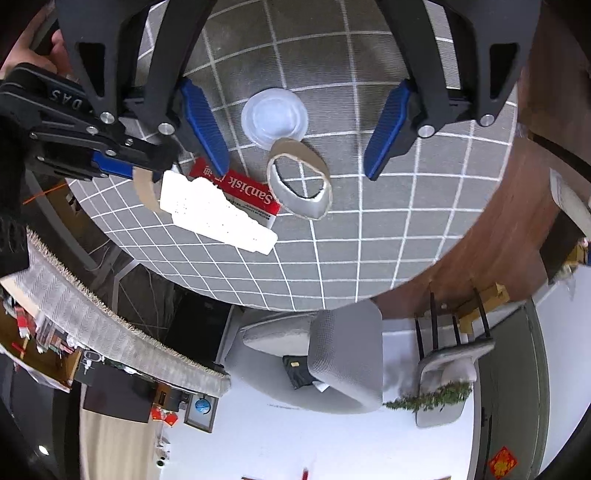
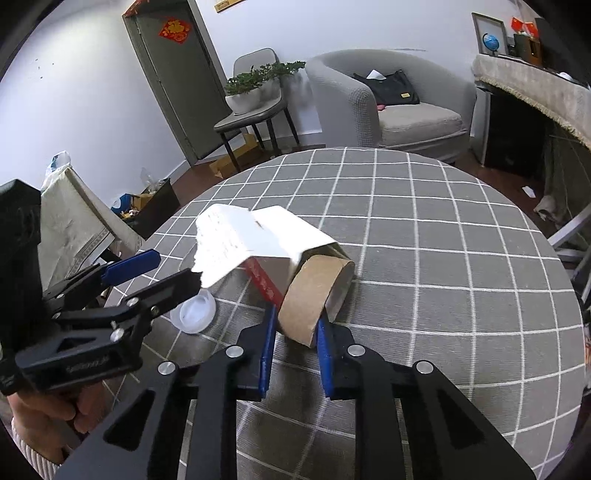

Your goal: Collect trash

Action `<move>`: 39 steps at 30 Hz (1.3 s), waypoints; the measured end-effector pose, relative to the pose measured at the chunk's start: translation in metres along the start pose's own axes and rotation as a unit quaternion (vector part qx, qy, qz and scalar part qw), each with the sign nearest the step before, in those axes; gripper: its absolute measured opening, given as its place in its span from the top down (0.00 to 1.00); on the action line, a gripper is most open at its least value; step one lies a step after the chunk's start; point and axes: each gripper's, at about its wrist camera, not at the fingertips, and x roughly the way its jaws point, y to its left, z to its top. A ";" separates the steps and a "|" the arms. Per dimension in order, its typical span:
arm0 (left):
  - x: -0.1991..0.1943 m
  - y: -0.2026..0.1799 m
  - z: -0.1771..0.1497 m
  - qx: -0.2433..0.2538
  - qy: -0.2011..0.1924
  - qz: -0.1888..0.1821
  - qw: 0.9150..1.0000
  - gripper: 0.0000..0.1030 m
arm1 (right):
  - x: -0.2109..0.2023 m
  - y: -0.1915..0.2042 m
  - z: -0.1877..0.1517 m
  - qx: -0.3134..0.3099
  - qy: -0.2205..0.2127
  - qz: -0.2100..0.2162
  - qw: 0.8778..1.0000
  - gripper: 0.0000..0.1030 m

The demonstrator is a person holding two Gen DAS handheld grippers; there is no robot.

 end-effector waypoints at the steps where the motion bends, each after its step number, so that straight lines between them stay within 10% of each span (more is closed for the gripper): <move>1: 0.002 0.000 0.001 -0.006 0.004 -0.001 1.000 0.29 | -0.003 -0.005 0.000 0.005 -0.003 0.001 1.000 0.80; 12: 0.016 0.002 0.003 -0.020 0.026 0.013 0.999 0.60 | -0.014 -0.022 -0.002 0.019 -0.016 0.004 1.000 0.80; 39: -0.037 0.031 -0.009 -0.021 -0.033 0.029 0.999 0.62 | -0.040 0.001 0.009 0.026 -0.067 -0.014 0.997 0.80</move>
